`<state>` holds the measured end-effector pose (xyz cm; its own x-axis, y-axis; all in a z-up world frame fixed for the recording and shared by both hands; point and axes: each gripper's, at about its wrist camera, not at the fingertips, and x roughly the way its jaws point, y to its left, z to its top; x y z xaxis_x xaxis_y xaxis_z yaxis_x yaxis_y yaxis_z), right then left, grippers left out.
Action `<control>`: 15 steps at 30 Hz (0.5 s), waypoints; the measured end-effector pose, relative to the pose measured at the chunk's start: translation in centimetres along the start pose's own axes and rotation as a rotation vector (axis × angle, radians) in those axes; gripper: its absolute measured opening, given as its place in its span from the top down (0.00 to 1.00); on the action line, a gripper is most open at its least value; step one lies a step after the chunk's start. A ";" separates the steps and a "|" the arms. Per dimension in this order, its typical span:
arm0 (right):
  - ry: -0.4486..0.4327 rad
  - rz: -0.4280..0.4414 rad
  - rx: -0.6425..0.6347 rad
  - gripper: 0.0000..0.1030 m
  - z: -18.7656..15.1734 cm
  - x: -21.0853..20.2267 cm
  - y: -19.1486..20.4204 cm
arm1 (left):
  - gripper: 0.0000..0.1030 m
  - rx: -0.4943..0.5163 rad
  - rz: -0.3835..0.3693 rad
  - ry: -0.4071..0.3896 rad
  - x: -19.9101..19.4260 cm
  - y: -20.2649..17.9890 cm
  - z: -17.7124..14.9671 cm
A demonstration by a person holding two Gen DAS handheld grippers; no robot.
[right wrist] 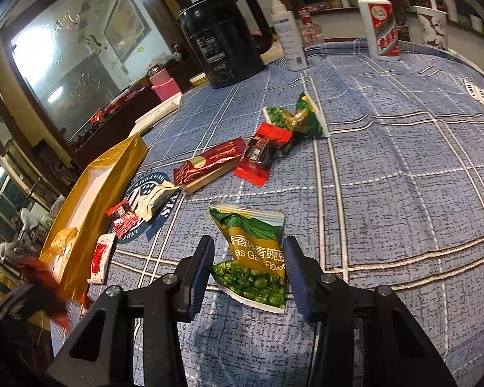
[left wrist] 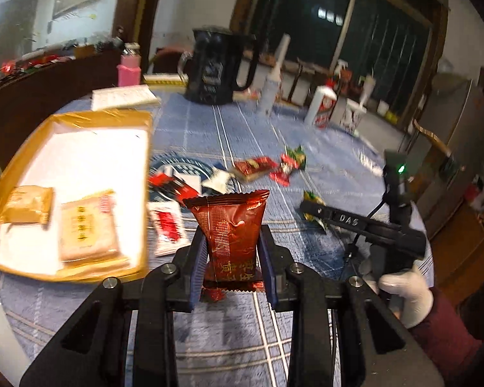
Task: Organize snacks
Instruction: 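Carry both packs over the tray and open both tools to release them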
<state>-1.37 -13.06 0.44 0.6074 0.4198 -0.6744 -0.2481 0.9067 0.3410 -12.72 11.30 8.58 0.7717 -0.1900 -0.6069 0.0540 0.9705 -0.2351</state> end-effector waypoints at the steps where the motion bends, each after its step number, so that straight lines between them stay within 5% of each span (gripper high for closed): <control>1: -0.001 -0.011 0.004 0.56 0.0 -0.1 0.0 | 0.73 -0.006 0.001 -0.025 -1.1 0.5 0.0; 6: -0.039 -0.084 -0.009 0.57 -0.9 -2.9 0.6 | 0.73 -0.031 -0.007 -0.133 -5.5 3.0 -0.3; 15: -0.201 0.004 -0.057 0.57 2.0 -13.7 7.1 | 0.73 -0.076 -0.073 -0.214 -9.0 8.2 1.0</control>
<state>-9.89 -12.43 13.40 0.7431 0.4122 -0.5272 -0.2896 0.9083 0.3019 -18.59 21.14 12.81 0.8848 -0.2155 -0.4131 0.0730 0.9398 -0.3339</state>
